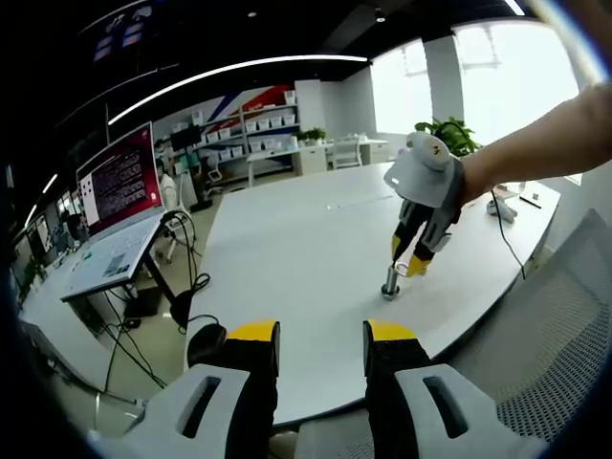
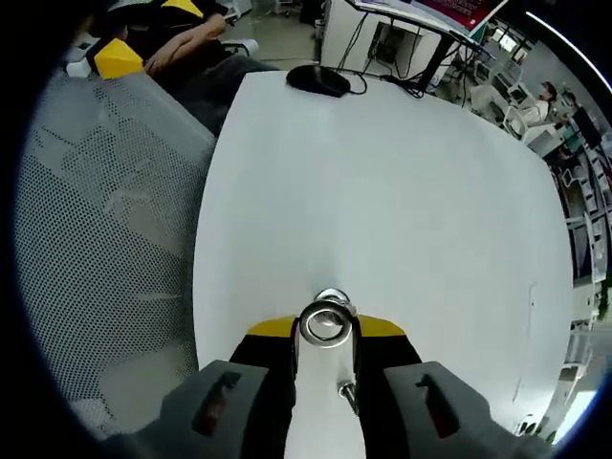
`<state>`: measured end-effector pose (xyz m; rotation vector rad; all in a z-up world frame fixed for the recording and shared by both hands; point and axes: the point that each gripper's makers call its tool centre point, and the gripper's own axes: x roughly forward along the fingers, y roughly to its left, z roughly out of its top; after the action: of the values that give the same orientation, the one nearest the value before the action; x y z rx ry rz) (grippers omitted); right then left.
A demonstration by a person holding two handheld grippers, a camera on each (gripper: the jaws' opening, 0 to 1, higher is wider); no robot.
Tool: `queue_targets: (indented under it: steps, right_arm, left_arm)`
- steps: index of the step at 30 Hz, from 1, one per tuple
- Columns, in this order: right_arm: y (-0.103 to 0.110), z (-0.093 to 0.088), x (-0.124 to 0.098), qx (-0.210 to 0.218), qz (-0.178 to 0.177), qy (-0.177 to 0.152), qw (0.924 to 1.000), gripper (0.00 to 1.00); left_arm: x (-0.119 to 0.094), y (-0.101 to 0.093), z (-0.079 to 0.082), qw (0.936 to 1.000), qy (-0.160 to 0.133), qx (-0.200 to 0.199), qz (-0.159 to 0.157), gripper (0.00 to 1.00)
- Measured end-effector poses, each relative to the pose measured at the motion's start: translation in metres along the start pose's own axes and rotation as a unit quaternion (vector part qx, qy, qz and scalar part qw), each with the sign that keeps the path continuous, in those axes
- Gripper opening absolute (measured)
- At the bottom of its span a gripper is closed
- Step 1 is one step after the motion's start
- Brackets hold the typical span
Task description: Place the washer onto the threaded stud by aligning its center hole with the stud, sliding it down to the base, and recovering from edge contact or off-axis alignment until the washer reaches the visible bottom stop.
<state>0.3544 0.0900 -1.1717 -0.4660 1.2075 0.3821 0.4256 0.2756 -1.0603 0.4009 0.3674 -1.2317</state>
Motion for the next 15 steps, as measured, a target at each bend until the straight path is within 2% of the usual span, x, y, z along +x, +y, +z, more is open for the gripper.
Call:
queue_targets:
  steps: [4,6,11,15]
  right_arm:
    - [-0.007,0.006,0.006,-0.010,-0.006,0.005,0.9999,0.22]
    - [-0.003,0.004,0.002,-0.015,-0.008,0.008,0.9998,0.22]
    - [-0.012,0.004,0.008,-0.021,-0.005,0.019,0.9996,0.22]
    - [-0.010,0.002,0.013,-0.027,-0.001,0.027,0.9993,0.22]
  left_arm:
    - [0.000,0.000,0.000,1.0000,0.001,0.000,0.000,0.33]
    - [0.000,0.000,-0.001,1.0000,0.001,0.000,0.000,0.33]
    - [0.000,0.000,-0.001,1.0000,0.001,0.000,0.000,0.33]
    - [0.000,0.000,0.000,1.0000,0.000,-0.001,0.001,0.33]
